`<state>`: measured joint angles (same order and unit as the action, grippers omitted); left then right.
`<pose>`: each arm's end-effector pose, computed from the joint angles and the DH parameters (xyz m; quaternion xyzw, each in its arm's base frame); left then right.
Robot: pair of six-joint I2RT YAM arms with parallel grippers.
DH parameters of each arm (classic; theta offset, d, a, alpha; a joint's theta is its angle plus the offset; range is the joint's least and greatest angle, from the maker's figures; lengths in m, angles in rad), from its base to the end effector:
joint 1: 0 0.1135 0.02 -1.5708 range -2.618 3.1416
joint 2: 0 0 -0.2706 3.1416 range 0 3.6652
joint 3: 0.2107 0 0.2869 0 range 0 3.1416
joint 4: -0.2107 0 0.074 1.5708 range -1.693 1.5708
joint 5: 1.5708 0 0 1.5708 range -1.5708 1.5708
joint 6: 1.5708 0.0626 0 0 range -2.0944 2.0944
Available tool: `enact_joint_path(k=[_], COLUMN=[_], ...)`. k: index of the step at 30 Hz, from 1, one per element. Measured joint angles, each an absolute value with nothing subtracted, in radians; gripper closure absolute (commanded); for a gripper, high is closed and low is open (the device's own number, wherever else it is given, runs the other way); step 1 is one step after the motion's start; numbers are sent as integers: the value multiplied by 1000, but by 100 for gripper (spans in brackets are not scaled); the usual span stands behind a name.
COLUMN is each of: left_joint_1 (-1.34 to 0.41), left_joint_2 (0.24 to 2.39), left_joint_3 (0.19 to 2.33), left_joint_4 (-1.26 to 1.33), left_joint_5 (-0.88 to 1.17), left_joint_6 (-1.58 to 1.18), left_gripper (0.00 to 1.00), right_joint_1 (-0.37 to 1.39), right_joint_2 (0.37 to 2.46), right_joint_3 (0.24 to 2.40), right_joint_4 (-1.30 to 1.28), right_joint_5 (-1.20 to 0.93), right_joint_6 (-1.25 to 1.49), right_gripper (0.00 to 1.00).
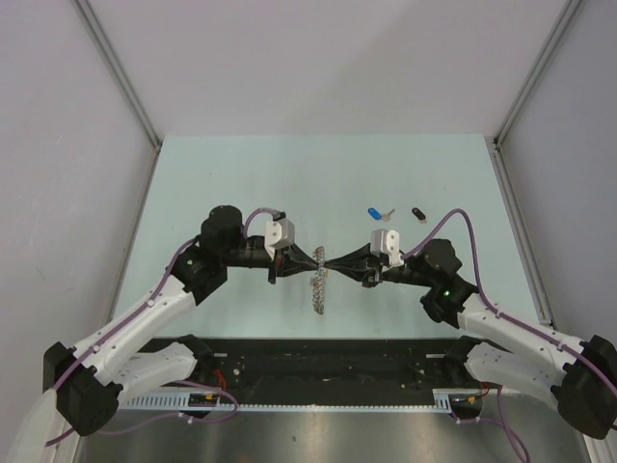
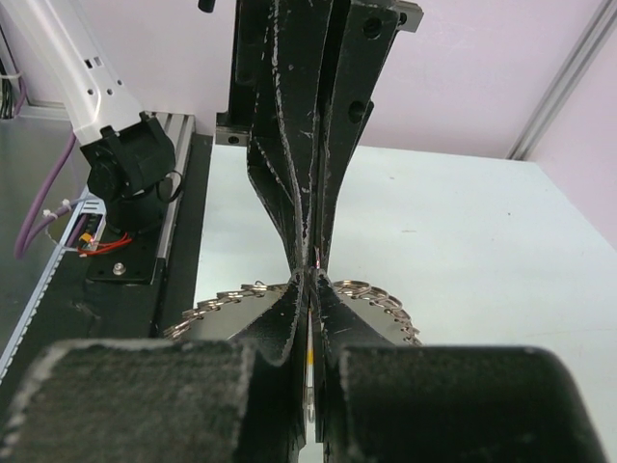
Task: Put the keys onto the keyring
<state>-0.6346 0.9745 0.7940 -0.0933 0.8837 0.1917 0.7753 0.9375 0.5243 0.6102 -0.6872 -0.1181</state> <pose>0.1841 -0.1957 0.3153 0.5258 0.5561 -0.4524 0.4578 0.1586 0.2110 0.2979 -0.4928 0.4260 0.4371 0.6201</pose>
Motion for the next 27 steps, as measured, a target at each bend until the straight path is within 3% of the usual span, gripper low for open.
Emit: enact_joint_path(k=[22, 27], left_joint_1=[-625, -620], left_joint_2=[948, 948], left_joint_3=[731, 720], left_joint_4=[88, 115], left_joint_5=[796, 787], left_joint_6=[-85, -113], left_gripper=[100, 100], right_joint_1=[777, 777], right_joint_2=[947, 962], right_joint_3=[538, 538], right_joint_4=[549, 559], right_joint_5=[-631, -614], right_joint_6=[-194, -188], right_gripper=[100, 89])
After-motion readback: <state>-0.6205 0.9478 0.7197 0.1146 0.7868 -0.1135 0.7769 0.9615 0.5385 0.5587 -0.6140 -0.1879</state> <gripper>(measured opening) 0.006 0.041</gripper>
